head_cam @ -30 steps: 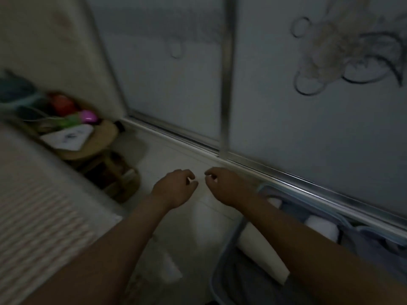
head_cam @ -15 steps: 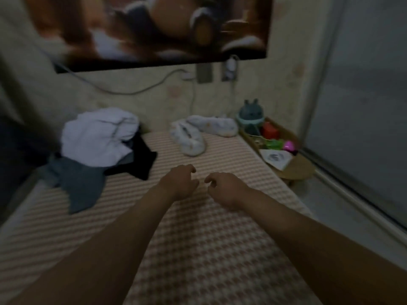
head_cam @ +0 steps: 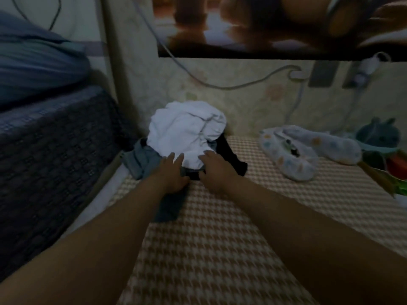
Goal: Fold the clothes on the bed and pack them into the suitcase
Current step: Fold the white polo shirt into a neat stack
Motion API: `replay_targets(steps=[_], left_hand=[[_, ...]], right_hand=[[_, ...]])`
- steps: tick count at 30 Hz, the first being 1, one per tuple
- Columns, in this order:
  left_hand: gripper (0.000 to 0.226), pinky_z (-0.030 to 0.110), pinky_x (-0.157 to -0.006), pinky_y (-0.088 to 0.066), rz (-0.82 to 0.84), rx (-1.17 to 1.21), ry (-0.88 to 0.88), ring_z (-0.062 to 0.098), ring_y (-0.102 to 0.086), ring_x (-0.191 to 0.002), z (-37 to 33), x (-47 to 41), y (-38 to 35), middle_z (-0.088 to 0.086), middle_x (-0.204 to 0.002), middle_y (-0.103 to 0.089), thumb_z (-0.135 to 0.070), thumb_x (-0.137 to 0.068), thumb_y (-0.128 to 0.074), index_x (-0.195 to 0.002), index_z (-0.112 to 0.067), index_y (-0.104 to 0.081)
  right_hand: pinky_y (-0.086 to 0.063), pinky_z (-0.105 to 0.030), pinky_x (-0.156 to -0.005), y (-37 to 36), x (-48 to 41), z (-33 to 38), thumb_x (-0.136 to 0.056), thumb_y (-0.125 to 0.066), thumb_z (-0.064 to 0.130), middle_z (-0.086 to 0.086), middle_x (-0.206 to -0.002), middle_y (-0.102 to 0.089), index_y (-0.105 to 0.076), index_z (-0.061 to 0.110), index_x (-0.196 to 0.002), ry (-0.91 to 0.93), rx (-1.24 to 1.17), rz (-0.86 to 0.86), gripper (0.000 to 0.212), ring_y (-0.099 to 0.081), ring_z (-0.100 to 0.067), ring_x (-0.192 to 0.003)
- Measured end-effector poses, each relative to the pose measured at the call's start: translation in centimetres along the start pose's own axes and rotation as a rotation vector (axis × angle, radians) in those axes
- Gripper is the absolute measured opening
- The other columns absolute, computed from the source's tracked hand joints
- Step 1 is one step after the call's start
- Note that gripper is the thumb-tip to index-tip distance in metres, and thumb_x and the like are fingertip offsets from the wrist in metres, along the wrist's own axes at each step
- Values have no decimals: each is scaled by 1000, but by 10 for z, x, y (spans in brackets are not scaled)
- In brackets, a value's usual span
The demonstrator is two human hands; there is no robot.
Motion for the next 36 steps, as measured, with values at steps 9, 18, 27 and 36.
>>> replay_targets(steps=[9, 18, 27, 36], left_hand=[[73, 46, -114, -30, -194, 146, -45, 31, -25, -142, 37, -21, -3, 11, -157, -16, -40, -93, -57, -152, -23, -19], [21, 36, -74, -47, -452, 245, -247, 28, -59, -89, -11, 57, 37, 9, -99, -65, -23, -94, -46, -89, -15, -65], [15, 23, -69, -45, -72, 354, -264, 19, -57, -88, -80, 197, 41, 1, -95, -63, -20, -99, -47, -92, -24, -60], [33, 34, -92, -52, 543, 33, -156, 18, -57, -108, -86, 289, 49, 0, -127, -59, -32, -93, -55, -125, -26, -63]], right_hand=[[-46, -32, -69, -19, -61, 11, -93, -58, 25, -9, -88, -65, -61, 10, -75, -101, -66, -307, 24, -60, -25, -83], [-30, -26, -59, 44, 52, 26, -103, -44, 25, 6, -79, -52, -52, 11, -91, 79, -426, -222, 19, -47, -3, -66], [-45, -25, -69, 84, 193, 32, -88, -47, 41, 8, -82, -63, -68, 18, -74, 184, -181, -176, 34, -54, -7, -74], [-41, -28, -63, 99, 286, 92, -77, -71, 45, 11, -65, -56, -59, 31, -57, 5, -291, 538, 28, -51, -7, -64]])
Point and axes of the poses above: each hand's wrist, its own x-axis away from the middle knuckle, its own y-axis out of the back of the hand, z = x × y, the point moved 3 cm from there along -x, towards the middle knuckle
